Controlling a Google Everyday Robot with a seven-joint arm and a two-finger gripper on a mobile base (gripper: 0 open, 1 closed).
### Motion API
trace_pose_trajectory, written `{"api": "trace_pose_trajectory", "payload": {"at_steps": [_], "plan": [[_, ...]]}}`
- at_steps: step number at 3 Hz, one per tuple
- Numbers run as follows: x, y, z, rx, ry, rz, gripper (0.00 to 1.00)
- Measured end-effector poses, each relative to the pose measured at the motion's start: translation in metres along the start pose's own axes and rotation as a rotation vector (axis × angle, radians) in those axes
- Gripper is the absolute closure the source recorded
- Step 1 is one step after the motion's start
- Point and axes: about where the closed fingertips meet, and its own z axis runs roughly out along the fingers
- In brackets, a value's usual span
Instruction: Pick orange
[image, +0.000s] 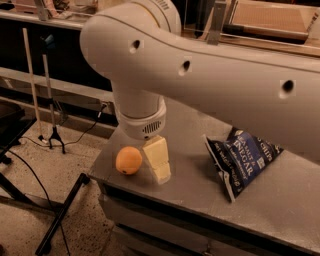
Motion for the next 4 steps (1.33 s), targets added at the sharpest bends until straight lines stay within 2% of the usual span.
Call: {"api": "trace_pose_trajectory", "payload": {"at_steps": [1, 2, 4], "plan": [[-0.002, 0.000, 0.002, -0.014, -0.022, -0.013, 0.00], [-0.008, 0.004, 0.003, -0.021, -0.026, -0.052, 0.00], [-0.018, 0.014, 0.000, -0.081, -0.130, -0.099, 0.00]]}}
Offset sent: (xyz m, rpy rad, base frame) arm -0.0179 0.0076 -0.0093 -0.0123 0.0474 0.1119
